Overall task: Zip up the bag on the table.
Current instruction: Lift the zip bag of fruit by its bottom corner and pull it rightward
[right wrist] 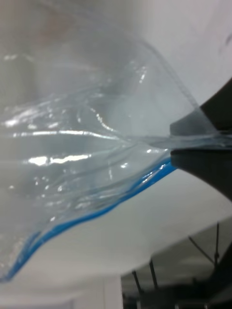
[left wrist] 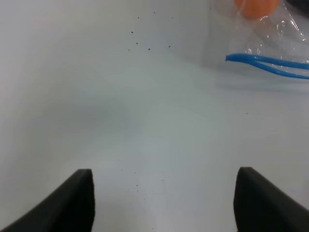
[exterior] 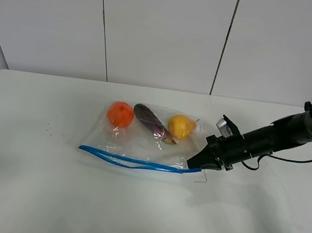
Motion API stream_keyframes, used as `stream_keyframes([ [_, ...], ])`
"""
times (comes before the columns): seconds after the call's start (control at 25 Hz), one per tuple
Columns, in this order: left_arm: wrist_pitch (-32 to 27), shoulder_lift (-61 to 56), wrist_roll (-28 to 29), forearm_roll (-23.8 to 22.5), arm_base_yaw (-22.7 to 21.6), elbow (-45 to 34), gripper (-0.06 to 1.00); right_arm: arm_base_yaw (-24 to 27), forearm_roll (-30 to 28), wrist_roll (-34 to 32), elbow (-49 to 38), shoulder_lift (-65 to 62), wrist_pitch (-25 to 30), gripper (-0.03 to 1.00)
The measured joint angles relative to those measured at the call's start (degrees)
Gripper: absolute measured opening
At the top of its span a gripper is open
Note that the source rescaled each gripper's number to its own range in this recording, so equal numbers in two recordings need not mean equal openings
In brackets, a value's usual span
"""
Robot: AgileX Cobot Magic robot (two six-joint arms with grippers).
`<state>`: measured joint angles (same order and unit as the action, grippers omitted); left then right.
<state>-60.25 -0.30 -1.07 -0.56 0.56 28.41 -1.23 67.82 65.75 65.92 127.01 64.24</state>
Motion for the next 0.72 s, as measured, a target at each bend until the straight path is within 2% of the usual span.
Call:
stream_keyframes([
  [0.2, 0.0, 0.0, 0.0, 0.0, 0.0, 0.0, 0.83, 0.0, 2.6, 0.0, 0.0, 0.0, 4.0, 0.0],
  [0.4, 0.0, 0.0, 0.0, 0.0, 0.0, 0.0, 0.83, 0.0, 4.5, -0.8, 0.0, -0.2, 4.8, 0.0],
  [0.72, 0.0, 0.0, 0.0, 0.0, 0.0, 0.0, 0.83, -1.2, 6.5, -5.7, 0.0, -4.1, 4.9, 0.0],
])
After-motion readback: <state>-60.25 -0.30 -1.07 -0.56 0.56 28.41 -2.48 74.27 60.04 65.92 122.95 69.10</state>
